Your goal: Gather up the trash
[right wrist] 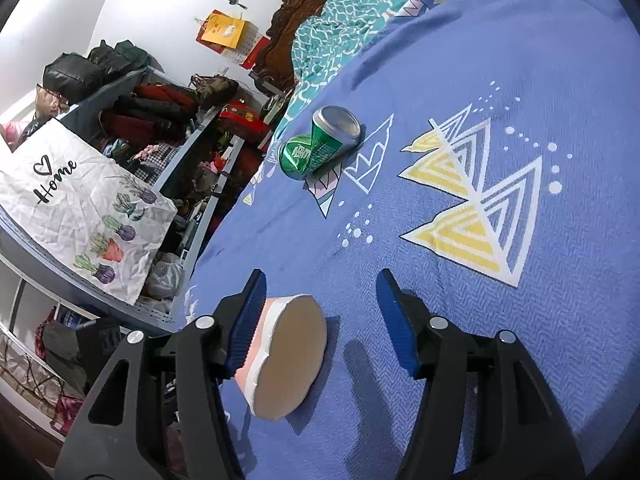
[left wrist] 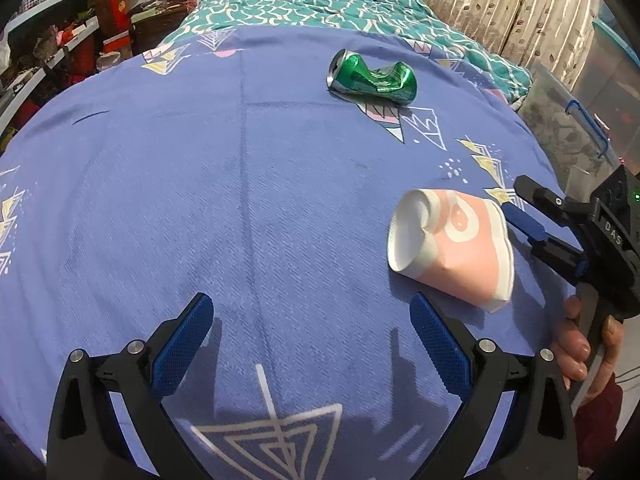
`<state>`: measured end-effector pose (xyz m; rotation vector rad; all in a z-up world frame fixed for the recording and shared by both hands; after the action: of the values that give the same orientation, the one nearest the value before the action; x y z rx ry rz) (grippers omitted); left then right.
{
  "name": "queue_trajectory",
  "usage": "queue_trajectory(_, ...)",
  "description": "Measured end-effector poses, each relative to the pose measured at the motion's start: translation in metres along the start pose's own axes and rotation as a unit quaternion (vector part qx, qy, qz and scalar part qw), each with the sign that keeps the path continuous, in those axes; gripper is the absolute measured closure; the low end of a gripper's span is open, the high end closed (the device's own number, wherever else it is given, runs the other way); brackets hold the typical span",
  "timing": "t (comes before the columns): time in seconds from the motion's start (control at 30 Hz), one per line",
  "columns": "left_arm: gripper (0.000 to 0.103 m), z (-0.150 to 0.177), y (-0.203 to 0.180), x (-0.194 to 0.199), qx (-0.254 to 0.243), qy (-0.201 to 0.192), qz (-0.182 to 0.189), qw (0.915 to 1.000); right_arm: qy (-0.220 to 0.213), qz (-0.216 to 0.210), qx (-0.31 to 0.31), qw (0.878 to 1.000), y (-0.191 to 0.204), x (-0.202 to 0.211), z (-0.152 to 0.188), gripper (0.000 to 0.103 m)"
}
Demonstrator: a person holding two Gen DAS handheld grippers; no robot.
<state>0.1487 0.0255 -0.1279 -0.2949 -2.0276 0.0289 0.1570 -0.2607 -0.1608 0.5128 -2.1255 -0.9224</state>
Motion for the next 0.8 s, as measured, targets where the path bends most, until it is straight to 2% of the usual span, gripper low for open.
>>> queue_trajectory(0.17,0.009,0.004,-0.009,0.002,-0.01,0.012,0.029,0.9995,-0.001,0.008,0.009,1.0,0.004,-0.001,0.001,0.042)
queue_trajectory(0.3,0.009,0.011,-0.027,0.007,-0.034,0.023,0.081,0.9958,0.002,0.017,0.025,1.0,0.01,-0.003,0.003,0.042)
queue_trajectory(0.43,0.009,0.011,-0.04,0.008,-0.039,0.038,0.145,0.988,0.003,0.029,0.046,0.999,0.017,-0.005,0.005,0.042)
queue_trajectory(0.6,0.009,0.0,-0.04,-0.008,0.002,0.062,0.195,0.9789,0.0,0.033,0.049,0.998,0.018,-0.005,0.006,0.042)
queue_trajectory(0.8,0.01,-0.018,-0.037,-0.023,0.054,0.072,0.213,0.9729,-0.005,0.02,0.024,0.999,0.009,-0.002,0.003,0.042)
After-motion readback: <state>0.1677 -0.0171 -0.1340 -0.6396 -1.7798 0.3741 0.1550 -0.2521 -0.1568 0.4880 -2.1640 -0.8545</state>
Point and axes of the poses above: each gripper's, at about its wrist camera, not at the fingertips, and x roughly against the way its jaws point, y to its left, z to its underside, the point moved 1 cm from there along -x, roughly the way its jaws point, and after that the axes turned 1 degree about y, right-handed, at the moved point
